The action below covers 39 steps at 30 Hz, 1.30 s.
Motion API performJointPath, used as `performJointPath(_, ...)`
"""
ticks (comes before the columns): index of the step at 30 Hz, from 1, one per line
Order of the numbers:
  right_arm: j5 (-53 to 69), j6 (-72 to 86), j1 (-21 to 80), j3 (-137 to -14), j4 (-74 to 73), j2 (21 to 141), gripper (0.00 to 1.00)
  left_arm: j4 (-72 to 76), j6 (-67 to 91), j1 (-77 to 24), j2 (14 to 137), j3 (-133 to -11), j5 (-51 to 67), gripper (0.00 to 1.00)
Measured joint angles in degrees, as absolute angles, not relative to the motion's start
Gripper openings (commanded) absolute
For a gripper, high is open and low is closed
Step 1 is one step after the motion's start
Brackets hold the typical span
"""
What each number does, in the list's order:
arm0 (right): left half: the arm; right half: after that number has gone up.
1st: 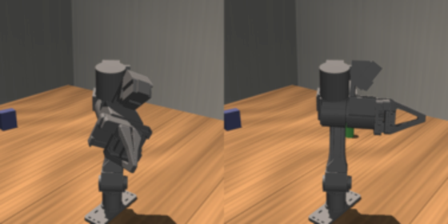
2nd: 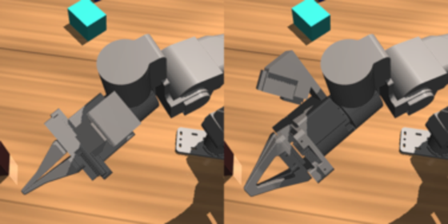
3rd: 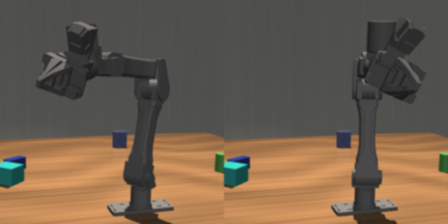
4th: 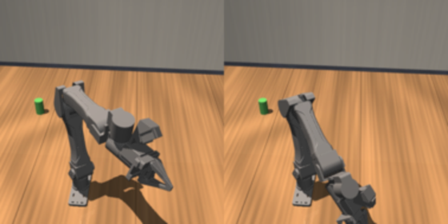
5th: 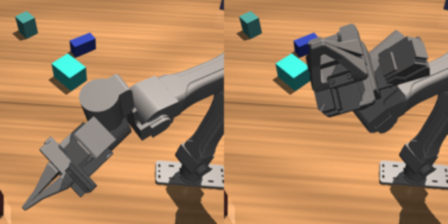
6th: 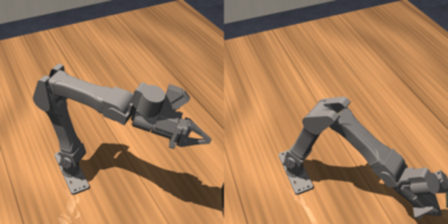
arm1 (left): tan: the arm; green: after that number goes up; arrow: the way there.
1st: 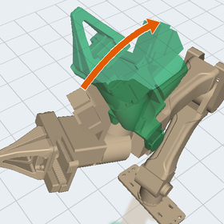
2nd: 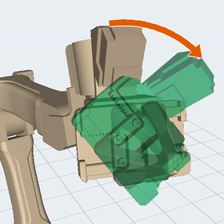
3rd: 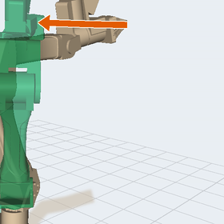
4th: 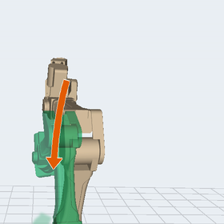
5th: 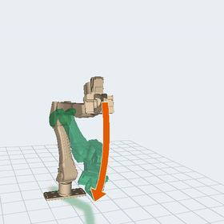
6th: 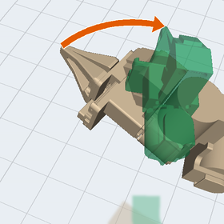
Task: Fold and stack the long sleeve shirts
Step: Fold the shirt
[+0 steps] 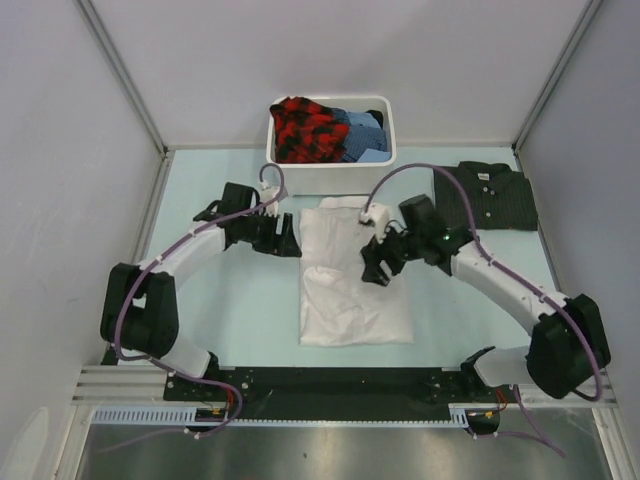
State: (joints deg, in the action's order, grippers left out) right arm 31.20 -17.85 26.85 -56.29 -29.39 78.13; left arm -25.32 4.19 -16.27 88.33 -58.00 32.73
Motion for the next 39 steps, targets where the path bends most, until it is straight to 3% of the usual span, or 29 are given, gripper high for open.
performJointPath(1, 29.45, -18.92, 30.92, -55.79, -27.35, 76.53, 0.89, -24.82, 4.56, -15.77, 87.59, -57.84, 32.99, 0.94)
performJointPath(3, 25.71, -21.52, 39.09, -54.08, -23.24, 75.13, 1.0, -24.03, 5.21, -14.7, 85.86, -56.88, 33.23, 0.96)
performJointPath(8, 16.43, -28.21, 51.11, -48.8, -17.26, 78.28, 1.0, -24.25, 6.66, -11.4, 80.16, -52.8, 33.23, 0.99)
performJointPath(14, 6.37, -34.76, 58.57, -46.68, -10.04, 85.93, 1.0, -24.99, 6.02, -9.58, 74.17, -51.37, 32.97, 0.99)
performJointPath(23, -0.71, -32.34, 51.96, -50.17, -8.21, 88.71, 1.0, -25.3, 3.75, -9.1, 71.61, -50.02, 33.54, 0.99)
performJointPath(32, 14.48, -21.21, 34.85, -54.41, -12.43, 86.87, 0.99, -26.3, -4.86, -9.52, 75.26, -51.27, 36.25, 0.99)
performJointPath(35, 21.91, -16.86, 29.36, -55.86, -15.88, 86.83, 0.96, -27.99, -10.31, -11.9, 79.18, -54.37, 37.15, 0.81)
performJointPath(36, 24.08, -15.29, 26.98, -56.18, -16.73, 86.74, 0.95, -28.23, -11.27, -12.95, 80.49, -55.24, 37.6, 0.65)
performJointPath(37, 25.71, -14.11, 24.82, -56.31, -17.39, 86.48, 0.93, -28.82, -12.49, -14.41, 82.08, -56.42, 38.17, 0.57)
performJointPath(39, 29.56, -11.09, 19.51, -56.25, -19.94, 85.17, 0.86, -28.93, -13.41, -17.45, 85.25, -57.87, 39.27, 0.48)
